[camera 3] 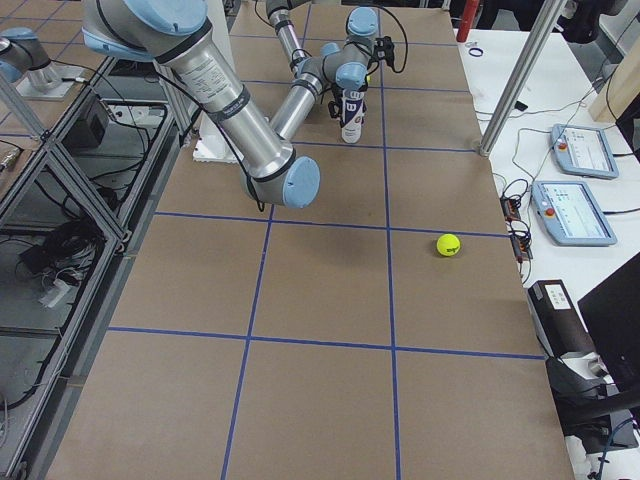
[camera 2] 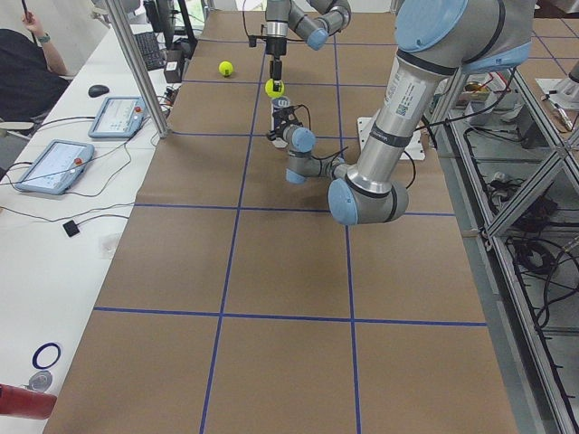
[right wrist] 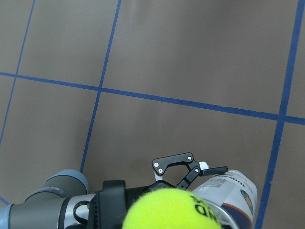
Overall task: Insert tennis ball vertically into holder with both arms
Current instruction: 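Lower the yellow ball into the can opening and open the right gripper, then move the right gripper away toward the second yellow ball farther out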
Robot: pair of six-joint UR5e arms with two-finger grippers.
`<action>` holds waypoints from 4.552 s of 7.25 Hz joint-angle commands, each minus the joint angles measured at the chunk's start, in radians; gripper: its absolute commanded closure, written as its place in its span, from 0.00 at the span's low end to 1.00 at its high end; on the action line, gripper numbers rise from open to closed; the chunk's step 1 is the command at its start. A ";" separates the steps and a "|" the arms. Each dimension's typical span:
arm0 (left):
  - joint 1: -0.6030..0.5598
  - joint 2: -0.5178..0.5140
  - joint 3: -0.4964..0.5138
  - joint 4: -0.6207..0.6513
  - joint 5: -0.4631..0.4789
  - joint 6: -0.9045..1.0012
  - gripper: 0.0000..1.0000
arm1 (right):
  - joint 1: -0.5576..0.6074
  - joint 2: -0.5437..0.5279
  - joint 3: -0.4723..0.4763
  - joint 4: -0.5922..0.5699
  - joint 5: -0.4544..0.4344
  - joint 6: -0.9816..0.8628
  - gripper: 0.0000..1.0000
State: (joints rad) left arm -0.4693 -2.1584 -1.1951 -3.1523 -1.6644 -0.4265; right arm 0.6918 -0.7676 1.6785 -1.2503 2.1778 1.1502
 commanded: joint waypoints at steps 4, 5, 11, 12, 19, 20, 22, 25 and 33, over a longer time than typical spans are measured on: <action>0.000 -0.003 -0.001 0.000 0.000 0.000 0.17 | -0.015 -0.010 0.000 0.000 -0.007 0.000 1.00; 0.000 -0.003 -0.001 0.000 0.000 0.000 0.17 | -0.024 -0.009 -0.002 0.000 -0.021 0.000 1.00; 0.000 -0.003 -0.001 -0.002 -0.002 0.000 0.17 | -0.029 -0.015 0.019 -0.006 -0.035 0.000 0.02; 0.000 0.000 -0.001 -0.002 0.000 0.000 0.17 | -0.029 -0.015 0.020 -0.008 -0.035 0.000 0.02; 0.000 -0.003 -0.006 -0.003 -0.002 0.000 0.01 | -0.006 -0.013 0.038 -0.009 -0.030 0.006 0.02; 0.000 0.000 -0.006 -0.003 -0.002 -0.001 0.01 | -0.002 -0.016 0.047 -0.017 -0.030 0.006 0.01; -0.002 0.000 -0.008 -0.003 -0.002 -0.001 0.01 | 0.037 -0.028 0.087 -0.099 -0.029 0.005 0.01; -0.002 0.005 -0.008 -0.003 -0.002 0.000 0.01 | 0.194 -0.122 0.075 -0.101 -0.015 -0.036 0.01; -0.003 0.008 -0.008 -0.009 -0.002 0.000 0.01 | 0.430 -0.137 -0.570 0.154 -0.160 -0.406 0.01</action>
State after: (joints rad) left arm -0.4723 -2.1507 -1.2027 -3.1615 -1.6665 -0.4264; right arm 1.1216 -0.9073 1.2309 -1.2321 2.0635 0.7477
